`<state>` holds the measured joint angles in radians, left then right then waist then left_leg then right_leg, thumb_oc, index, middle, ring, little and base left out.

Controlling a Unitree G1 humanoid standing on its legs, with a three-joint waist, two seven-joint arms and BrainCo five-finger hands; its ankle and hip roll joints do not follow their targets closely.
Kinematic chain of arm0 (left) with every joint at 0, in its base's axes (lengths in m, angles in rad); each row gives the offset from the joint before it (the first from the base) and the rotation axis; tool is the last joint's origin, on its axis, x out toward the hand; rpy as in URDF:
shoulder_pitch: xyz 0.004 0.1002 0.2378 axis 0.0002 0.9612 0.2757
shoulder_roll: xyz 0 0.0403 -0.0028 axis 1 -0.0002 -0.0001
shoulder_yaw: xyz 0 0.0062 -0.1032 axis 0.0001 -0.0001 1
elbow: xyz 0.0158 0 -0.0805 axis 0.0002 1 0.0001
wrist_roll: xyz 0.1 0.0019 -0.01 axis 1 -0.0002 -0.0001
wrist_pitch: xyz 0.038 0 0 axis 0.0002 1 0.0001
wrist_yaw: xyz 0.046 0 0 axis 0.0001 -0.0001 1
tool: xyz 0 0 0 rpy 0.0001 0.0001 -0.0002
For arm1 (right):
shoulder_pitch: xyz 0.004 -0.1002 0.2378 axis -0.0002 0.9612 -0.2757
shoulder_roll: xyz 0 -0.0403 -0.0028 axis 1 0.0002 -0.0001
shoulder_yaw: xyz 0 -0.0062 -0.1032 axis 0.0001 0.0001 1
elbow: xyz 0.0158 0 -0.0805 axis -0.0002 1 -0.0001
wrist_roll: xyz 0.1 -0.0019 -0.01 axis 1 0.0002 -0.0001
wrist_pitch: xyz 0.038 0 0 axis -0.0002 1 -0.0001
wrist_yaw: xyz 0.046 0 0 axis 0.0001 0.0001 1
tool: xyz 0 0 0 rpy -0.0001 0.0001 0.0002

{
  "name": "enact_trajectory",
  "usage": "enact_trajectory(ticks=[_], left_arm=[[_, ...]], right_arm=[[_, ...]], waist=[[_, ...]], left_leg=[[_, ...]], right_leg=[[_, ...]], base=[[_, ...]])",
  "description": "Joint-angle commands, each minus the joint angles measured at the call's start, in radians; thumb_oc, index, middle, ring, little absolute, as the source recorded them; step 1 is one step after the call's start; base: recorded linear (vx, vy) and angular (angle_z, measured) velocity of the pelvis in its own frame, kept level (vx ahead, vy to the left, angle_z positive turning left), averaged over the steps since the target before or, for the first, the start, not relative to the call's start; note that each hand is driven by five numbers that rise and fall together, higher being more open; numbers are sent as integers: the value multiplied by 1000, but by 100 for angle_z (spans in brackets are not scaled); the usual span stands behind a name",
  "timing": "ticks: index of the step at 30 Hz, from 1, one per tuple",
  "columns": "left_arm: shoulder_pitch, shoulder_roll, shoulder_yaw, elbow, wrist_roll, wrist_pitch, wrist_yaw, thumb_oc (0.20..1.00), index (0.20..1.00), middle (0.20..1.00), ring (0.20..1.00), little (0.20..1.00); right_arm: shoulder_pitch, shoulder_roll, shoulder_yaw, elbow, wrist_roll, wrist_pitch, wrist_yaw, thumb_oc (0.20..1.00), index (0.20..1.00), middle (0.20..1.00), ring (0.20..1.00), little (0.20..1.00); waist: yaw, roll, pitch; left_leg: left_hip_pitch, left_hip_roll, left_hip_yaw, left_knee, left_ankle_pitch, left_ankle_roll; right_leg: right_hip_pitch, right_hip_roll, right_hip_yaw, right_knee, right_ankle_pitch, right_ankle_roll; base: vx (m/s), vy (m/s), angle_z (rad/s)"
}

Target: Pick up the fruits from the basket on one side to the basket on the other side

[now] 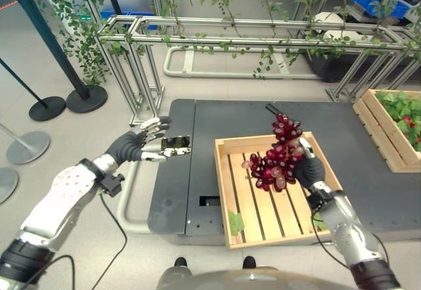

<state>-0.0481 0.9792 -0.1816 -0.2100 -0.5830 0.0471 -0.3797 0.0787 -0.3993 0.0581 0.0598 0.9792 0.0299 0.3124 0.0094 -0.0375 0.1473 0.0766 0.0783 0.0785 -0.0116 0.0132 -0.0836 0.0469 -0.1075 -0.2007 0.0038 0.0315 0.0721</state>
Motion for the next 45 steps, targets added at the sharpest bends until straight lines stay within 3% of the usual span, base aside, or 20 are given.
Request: enact_trajectory(ticks=[1, 9, 14, 20, 28, 45], left_arm=[[-108, 34, -66, -57, -64, -2, -37, 1000, 1000, 1000, 1000, 1000], [-264, -58, -232, 2, -19, 12, -42, 1000, 1000, 1000, 1000, 1000], [-356, -196, -313, 66, 52, 19, -36, 1000, 1000, 1000, 1000, 1000], [-370, -328, -339, 102, 96, 19, -27, 1000, 1000, 1000, 1000, 1000], [-350, -419, -316, 151, 166, 25, -2, 1000, 1000, 1000, 1000, 1000], [-353, -513, -332, 179, 195, 39, 11, 1000, 1000, 1000, 1000, 1000]], right_arm=[[-108, -26, 8, -124, 3, -51, 26, 200, 200, 200, 200, 200], [-123, -5, 24, -133, -14, -55, 24, 200, 200, 200, 200, 200], [-156, 12, 27, -141, -54, -65, 13, 200, 200, 200, 200, 200], [-213, 39, 36, -143, -72, -85, -9, 200, 200, 200, 200, 200], [-242, 37, 60, -181, -130, -72, -6, 200, 200, 200, 200, 200], [-360, 42, 144, -202, -220, -58, -1, 200, 200, 200, 200, 200]], waist=[[-41, -21, -26], [-50, -27, -33], [-60, -30, -37], [-59, -32, -41], [-57, -31, -45], [-49, -28, -52]], left_leg=[[-49, -45, -21, 69, -70, 47], [-45, -46, -21, 71, -74, 49], [-47, -45, -21, 73, -77, 52], [-48, -48, -22, 77, -82, 57], [-48, -50, -23, 75, -85, 61], [-47, -55, -26, 74, -89, 67]], right_leg=[[-5, -35, -39, 75, -80, 69], [-3, -36, -35, 81, -83, 70], [-6, -36, -32, 80, -85, 70], [-8, -37, -29, 80, -86, 67], [-9, -38, -26, 77, -85, 65], [-4, -40, -27, 69, -84, 63]], base=[[0, 0, 0], [0, 0, 0], [0, 0, 0], [0, 0, 0], [0, 0, 0], [1, 1, 0]])
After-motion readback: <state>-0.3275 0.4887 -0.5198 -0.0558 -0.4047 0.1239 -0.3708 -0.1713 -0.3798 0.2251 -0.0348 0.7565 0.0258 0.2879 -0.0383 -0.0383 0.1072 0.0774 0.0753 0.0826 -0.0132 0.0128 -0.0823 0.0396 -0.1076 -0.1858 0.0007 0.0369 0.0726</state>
